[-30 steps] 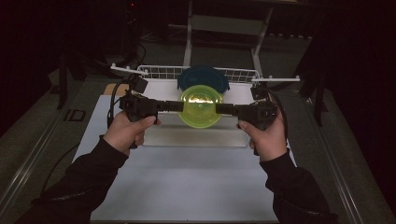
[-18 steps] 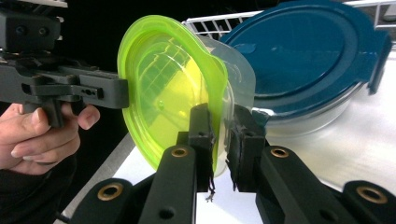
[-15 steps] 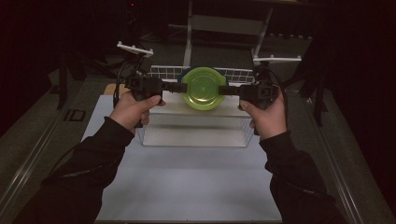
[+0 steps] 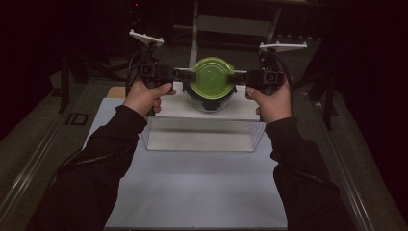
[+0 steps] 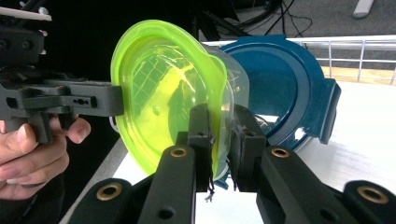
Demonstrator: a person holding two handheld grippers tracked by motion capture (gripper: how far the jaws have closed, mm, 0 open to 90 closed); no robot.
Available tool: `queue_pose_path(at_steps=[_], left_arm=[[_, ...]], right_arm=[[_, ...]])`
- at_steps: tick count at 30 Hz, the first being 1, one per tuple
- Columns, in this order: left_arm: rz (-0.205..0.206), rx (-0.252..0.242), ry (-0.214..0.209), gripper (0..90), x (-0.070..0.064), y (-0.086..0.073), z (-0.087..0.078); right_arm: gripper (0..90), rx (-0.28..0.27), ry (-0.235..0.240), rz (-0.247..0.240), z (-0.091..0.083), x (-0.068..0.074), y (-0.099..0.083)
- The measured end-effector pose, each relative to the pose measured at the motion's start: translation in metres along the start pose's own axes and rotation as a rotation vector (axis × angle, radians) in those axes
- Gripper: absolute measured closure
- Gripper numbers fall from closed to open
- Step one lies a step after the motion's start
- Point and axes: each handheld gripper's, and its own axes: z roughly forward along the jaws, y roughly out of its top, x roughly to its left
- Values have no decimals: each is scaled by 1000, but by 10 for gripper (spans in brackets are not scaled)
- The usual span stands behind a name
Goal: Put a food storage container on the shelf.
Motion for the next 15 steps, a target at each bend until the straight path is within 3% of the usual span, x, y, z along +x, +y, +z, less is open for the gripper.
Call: queue_pose_path(at_steps=[3,7,15], left_arm=[[-12,-4,-1,810,2,2,1],[-44,-58,-1,799,9,4,6],[-69,-106,-5,770,17,9,12]], right_arm=[[801,5,-2,5,1,-1,2],[788,-3,-5,21,5,-4,8],[746,-19,-29,54,12,-10,17]])
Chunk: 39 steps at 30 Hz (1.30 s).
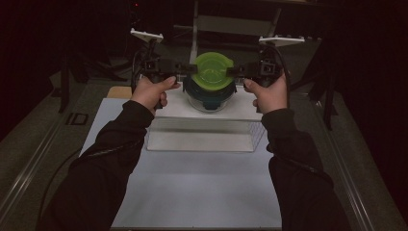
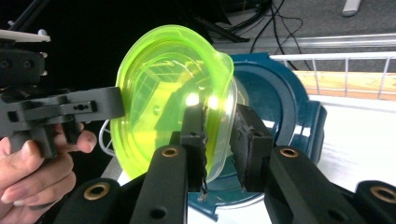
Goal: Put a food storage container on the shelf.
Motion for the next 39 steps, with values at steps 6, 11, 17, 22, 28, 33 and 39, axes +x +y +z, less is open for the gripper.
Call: queue_pose_path(at_steps=[6,11,17,22,28,33,39], left_arm=[[-17,6,11,746,3,3,3],[-32,1,9,730,6,4,5],[-40,-28,31,682,8,4,10],[-49,-33,52,621,9,5,11],[-16,-69,54,547,6,6,5],[5,-81,59,500,3,6,-3],[52,-99,15,414,-1,-1,-17]], right_arm=[[736,-8,-6,9,5,-4,5],[733,-1,15,40,7,-7,8],[704,-13,6,34,14,-12,13],[667,-17,1,35,15,-13,14],[517,-46,11,-10,13,-12,14],[436,-62,26,-39,7,-8,14],[325,-76,29,-73,-2,-7,9]])
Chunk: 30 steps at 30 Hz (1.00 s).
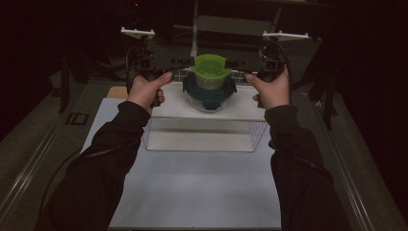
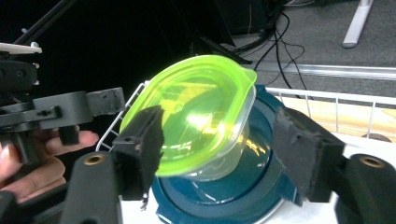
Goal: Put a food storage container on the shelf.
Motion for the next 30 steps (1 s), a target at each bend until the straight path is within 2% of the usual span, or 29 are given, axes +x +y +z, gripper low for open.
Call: queue_pose_path(at_steps=[1,3,4,5,6,7,8,9,10,11,12,13,14,17,18,20,23,25,30], left_arm=[[13,-1,-23,388,0,-2,-3],[53,3,-24,354,-3,-7,-7],[77,0,-45,315,-4,-10,-10],[95,-1,-54,260,-5,-12,-12],[117,-18,-54,243,-7,-15,-15],[117,-18,-54,225,-7,-15,-15],[149,-32,-47,225,-10,-19,-18],[166,-36,-39,154,-12,-22,-20],[166,-36,-39,114,-12,-22,-20],[210,-32,-34,36,-16,-31,-24],[224,-39,-32,0,-17,-33,-25],[224,-39,-32,0,-17,-33,-25],[255,-40,-29,0,-19,-40,-27],[317,-65,-28,0,-23,-53,-32],[335,-60,-30,0,-24,-58,-33],[357,-55,-25,0,-24,-66,-35],[362,-51,-31,0,-24,-74,-37],[409,-38,-15,0,-26,-88,-40],[447,-29,-18,0,-25,-106,-42]], right_arm=[[297,-3,3,-5,-1,0,-1],[215,10,51,-37,-5,1,-6],[205,12,66,-49,-6,2,-8],[215,5,65,-48,-8,3,-10],[210,6,65,-56,-9,4,-12],[210,6,65,-56,-9,4,-12],[202,12,65,-72,-10,5,-14],[199,15,63,-90,-12,7,-17],[199,15,63,-90,-12,7,-17],[197,24,57,-124,-14,11,-25],[197,19,53,-133,-16,11,-28],[197,17,59,-129,-17,11,-30],[197,15,68,-129,-18,11,-33],[200,18,81,-130,-22,9,-42],[200,25,83,-135,-24,8,-46],[200,34,84,-151,-26,7,-52],[201,39,75,-168,-28,5,-61],[201,42,77,-183,-31,2,-73],[201,52,101,-197,-31,-2,-94]])
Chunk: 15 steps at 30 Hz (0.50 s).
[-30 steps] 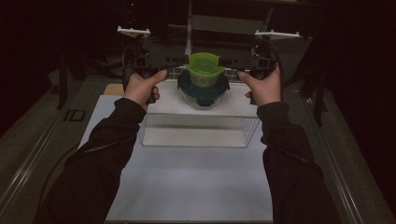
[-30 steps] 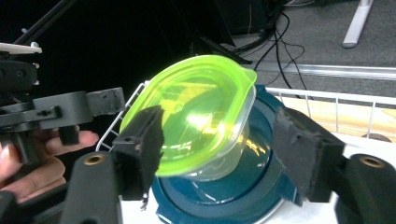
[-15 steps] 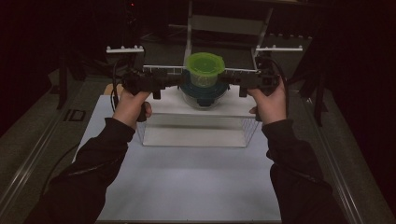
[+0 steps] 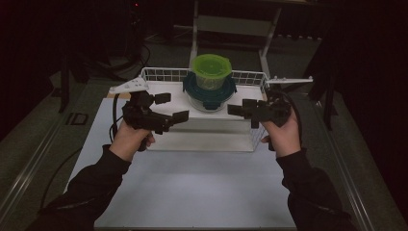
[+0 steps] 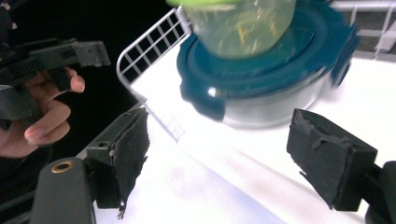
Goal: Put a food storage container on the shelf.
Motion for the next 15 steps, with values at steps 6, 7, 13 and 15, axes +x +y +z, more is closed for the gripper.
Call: queue_pose_path(at_steps=[6,7,13,15], left_arm=[[52,30,-2,0,-10,-23,0],[60,35,-6,0,-14,-28,0],[71,53,-22,0,-24,-50,-2],[75,60,-26,0,-27,-57,-2]], right_arm=[[201,-19,22,-5,1,-2,-22],[201,-23,31,-7,1,-3,-32],[201,-14,48,-10,5,-5,-63],[201,-8,46,-7,7,-7,-73]])
